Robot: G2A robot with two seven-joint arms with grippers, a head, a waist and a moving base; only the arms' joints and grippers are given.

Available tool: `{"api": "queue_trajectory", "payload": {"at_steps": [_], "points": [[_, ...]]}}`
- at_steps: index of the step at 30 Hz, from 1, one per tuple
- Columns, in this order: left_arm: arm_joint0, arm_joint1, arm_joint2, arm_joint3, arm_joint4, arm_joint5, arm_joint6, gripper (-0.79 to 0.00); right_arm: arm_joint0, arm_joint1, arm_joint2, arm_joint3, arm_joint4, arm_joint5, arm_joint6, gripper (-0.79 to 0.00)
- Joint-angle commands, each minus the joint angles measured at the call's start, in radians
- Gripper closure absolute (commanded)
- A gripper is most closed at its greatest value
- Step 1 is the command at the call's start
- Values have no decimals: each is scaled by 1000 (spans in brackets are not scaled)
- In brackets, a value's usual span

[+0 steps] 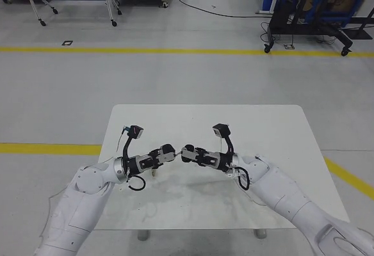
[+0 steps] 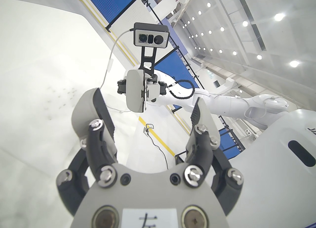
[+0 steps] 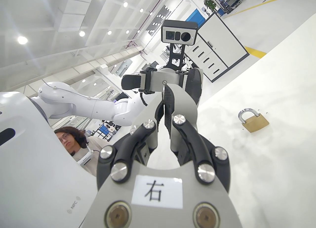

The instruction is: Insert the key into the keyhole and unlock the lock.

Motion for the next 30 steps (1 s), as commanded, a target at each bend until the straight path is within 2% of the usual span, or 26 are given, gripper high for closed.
{"api": "queue_trajectory", "payload": {"at_steps": [1, 4, 8, 9, 10, 11, 15, 30], "points": [[-1, 1, 1, 0, 4, 0, 0, -354, -2, -8, 12, 9, 12, 0, 28, 0], [-2, 3, 5, 0, 10, 0, 3, -292, -4, -21, 30, 23, 24, 0, 66, 0], [-3, 5, 8, -1, 17, -1, 8, -166, -5, -39, 49, 43, 39, 0, 111, 0], [-3, 5, 9, -1, 20, -2, 9, -114, -6, -43, 54, 48, 43, 0, 121, 0], [-3, 6, 9, -2, 21, -2, 11, -25, -6, -47, 60, 52, 45, 0, 131, 0], [-3, 6, 10, -2, 22, -2, 14, 0, -6, -51, 65, 54, 48, 0, 142, 0], [-4, 8, 12, -2, 31, 0, 22, 0, -13, -64, 89, 54, 50, 0, 178, 0], [0, 16, 14, -11, 108, -24, 85, 0, -33, -81, 130, 47, -6, 0, 178, 0]]}}
